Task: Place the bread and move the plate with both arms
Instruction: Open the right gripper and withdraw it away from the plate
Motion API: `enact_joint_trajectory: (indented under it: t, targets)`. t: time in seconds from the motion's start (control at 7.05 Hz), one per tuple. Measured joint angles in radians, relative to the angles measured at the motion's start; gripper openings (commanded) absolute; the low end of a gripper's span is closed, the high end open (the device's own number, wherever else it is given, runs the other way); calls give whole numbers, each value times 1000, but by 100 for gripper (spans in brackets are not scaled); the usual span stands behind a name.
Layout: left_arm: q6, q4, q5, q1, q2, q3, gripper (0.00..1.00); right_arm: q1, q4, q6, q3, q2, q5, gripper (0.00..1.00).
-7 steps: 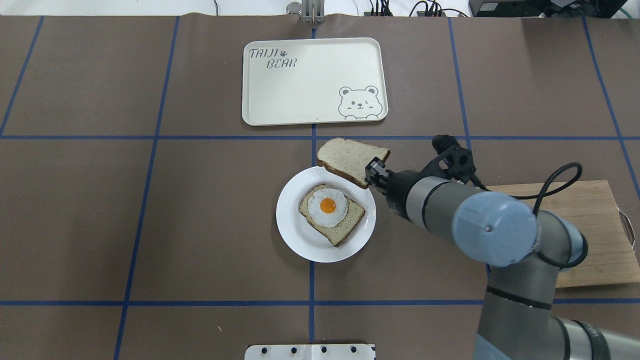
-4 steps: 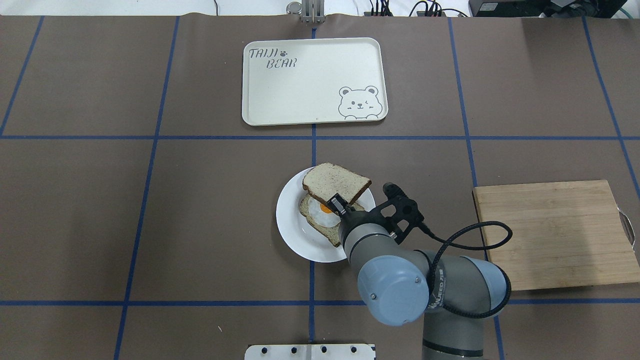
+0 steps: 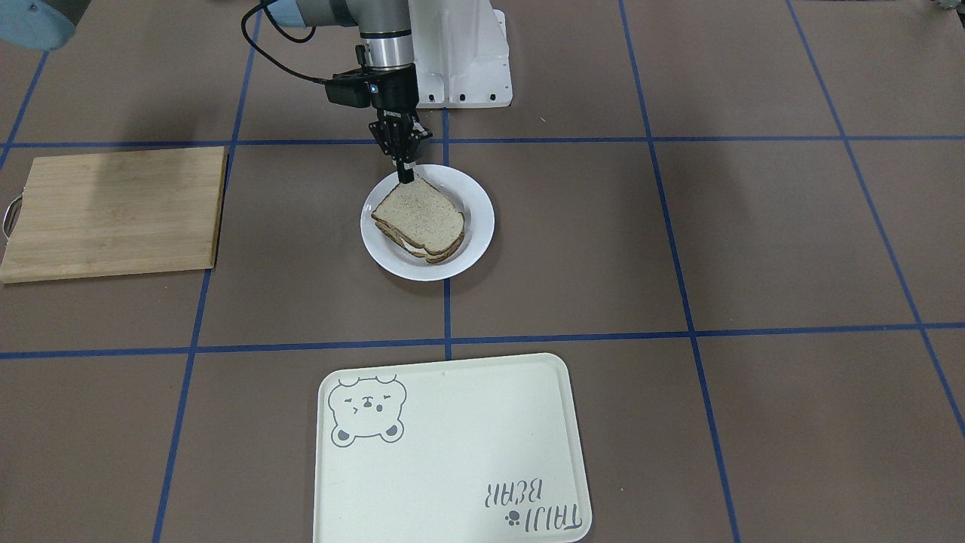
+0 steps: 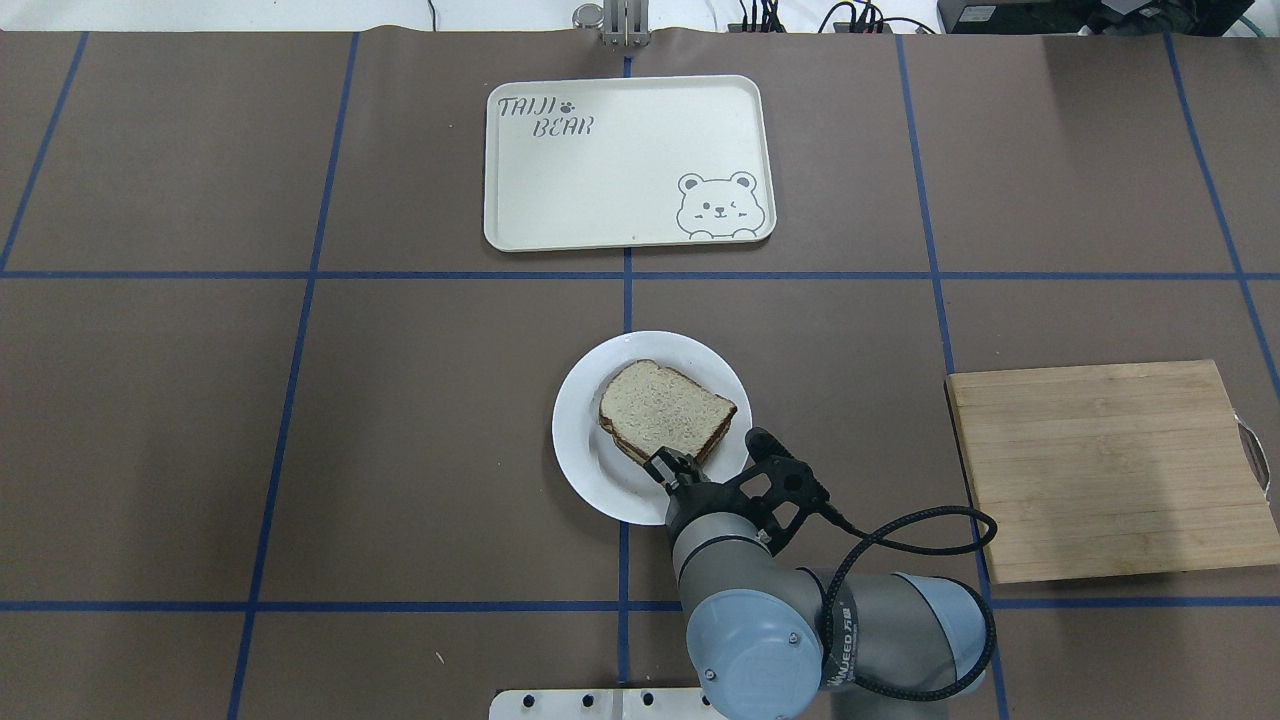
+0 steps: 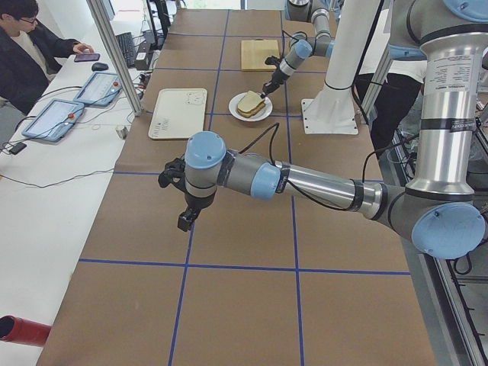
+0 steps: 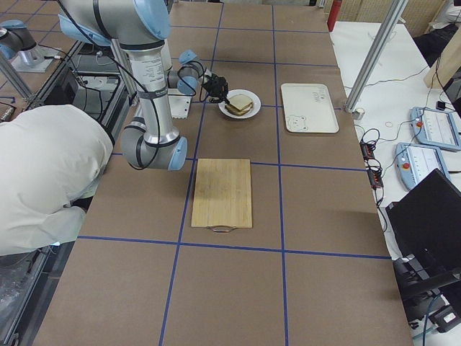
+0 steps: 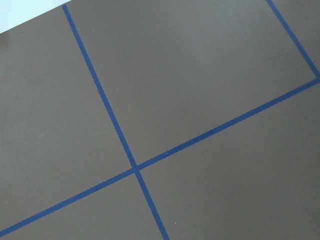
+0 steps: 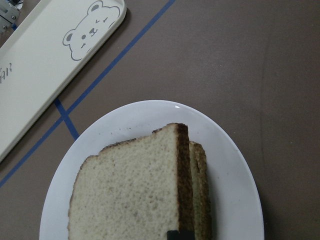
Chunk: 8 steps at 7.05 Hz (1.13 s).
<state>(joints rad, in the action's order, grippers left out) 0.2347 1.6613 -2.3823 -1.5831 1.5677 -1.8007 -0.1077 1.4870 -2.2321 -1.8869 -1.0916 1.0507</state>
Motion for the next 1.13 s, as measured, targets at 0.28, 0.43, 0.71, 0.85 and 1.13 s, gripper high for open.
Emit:
enact_joint_trajectory:
  t: [0.28, 0.43, 0.71, 0.85, 1.13]
  targets:
    - [0, 0, 0, 0, 0, 0, 99, -80, 1, 133, -27, 0, 73, 100]
    - [1, 0, 0, 0, 0, -4, 99, -176, 1, 241, -46, -4, 198, 100]
    - [0, 60, 0, 0, 0, -20, 99, -423, 2, 519, -50, -40, 491, 100]
    - [-38, 129, -1, 3, 1, -24, 99, -556, 1, 698, -31, -70, 634, 100]
    - [-285, 312, -13, 70, 7, -33, 99, -824, -2, 1127, 66, -135, 904, 100]
